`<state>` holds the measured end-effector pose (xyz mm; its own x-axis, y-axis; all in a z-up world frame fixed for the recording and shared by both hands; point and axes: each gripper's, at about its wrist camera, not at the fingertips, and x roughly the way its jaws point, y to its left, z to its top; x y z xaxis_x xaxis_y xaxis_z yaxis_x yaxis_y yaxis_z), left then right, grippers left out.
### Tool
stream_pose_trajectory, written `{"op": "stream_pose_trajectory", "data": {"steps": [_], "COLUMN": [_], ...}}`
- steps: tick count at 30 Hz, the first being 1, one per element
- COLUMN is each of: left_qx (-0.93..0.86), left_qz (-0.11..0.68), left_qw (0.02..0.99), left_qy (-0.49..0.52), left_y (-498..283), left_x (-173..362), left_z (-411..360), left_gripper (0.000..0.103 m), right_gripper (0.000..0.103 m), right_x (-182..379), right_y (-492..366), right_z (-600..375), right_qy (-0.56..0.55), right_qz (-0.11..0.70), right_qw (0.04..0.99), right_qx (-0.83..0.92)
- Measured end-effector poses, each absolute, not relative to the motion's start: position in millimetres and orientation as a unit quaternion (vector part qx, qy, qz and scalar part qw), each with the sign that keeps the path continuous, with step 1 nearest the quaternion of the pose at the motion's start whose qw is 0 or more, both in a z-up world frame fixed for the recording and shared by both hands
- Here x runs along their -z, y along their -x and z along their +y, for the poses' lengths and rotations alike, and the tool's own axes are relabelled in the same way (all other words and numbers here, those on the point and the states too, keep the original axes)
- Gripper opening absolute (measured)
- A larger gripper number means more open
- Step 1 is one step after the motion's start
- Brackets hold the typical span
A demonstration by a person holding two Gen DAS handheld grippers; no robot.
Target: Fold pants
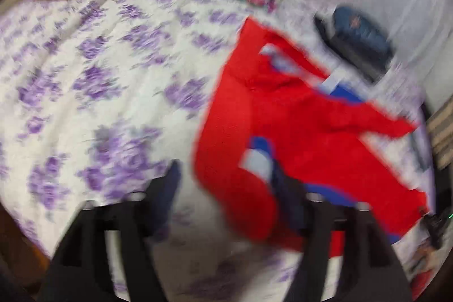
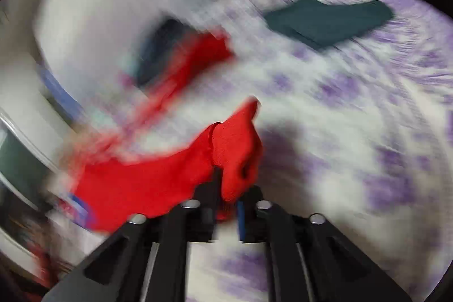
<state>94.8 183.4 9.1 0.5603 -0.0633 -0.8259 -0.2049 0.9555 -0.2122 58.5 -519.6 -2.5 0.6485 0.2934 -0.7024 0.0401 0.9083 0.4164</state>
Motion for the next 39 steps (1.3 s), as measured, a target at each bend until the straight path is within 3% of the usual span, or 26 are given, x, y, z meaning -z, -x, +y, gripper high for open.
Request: {"op": "stream_pose_trajectory", "data": {"steps": [3,5,7,13,14,15,18,21,24,29,34,39], "left_qx": [-0.046,-0.065,-0.086,-0.142,-0.139,-0.132,-0.103,-0.105,-0.101,-0.070,-0.056,-0.024], "left_qz": [0.458,0.442,0.420,0.364,0.364,0.367,0.391,0.407,0.423,0.436,0.451,0.412], "left_qw": [0.878,0.886,0.898,0.919,0.920,0.919,0.909,0.899,0.887,0.874,0.864,0.866], "left_qy": [0.131,0.128,0.099,0.040,0.048,0.059,0.103,0.126,0.155,0.206,0.217,0.282], "left_y": [-88,-87,-93,-124,-129,-135,-171,-199,-229,-266,-287,-274], "left_x": [-12,-23,-37,-66,-65,-64,-56,-47,-34,-14,11,12], "left_z": [193,201,200,196,197,199,199,202,209,213,207,223], "left_gripper": [0.093,0.093,0.093,0.098,0.098,0.098,0.098,0.098,0.098,0.098,0.098,0.098], "right_gripper": [0.050,0.050,0.050,0.051,0.056,0.068,0.069,0.067,0.067,0.068,0.069,0.071], "right_x": [-7,-33,-48,-41,-37,-33,-13,-38,-65,-53,-14,3], "right_y": [-47,-50,-73,-170,-192,-213,-287,-341,-343,-325,-324,-344], "right_z": [-537,-546,-544,-499,-478,-460,-417,-410,-424,-459,-495,-478], "right_qy": [-0.236,-0.255,-0.249,-0.316,-0.301,-0.290,-0.283,-0.274,-0.324,-0.300,-0.388,-0.395], "right_qz": [0.384,0.320,0.306,0.341,0.365,0.388,0.450,0.377,0.302,0.314,0.345,0.363], "right_qw": [0.892,0.912,0.918,0.871,0.864,0.853,0.822,0.872,0.877,0.894,0.848,0.838], "right_qx": [-0.043,-0.036,-0.049,-0.159,-0.176,-0.192,-0.204,-0.151,-0.185,-0.113,-0.104,-0.098]}}
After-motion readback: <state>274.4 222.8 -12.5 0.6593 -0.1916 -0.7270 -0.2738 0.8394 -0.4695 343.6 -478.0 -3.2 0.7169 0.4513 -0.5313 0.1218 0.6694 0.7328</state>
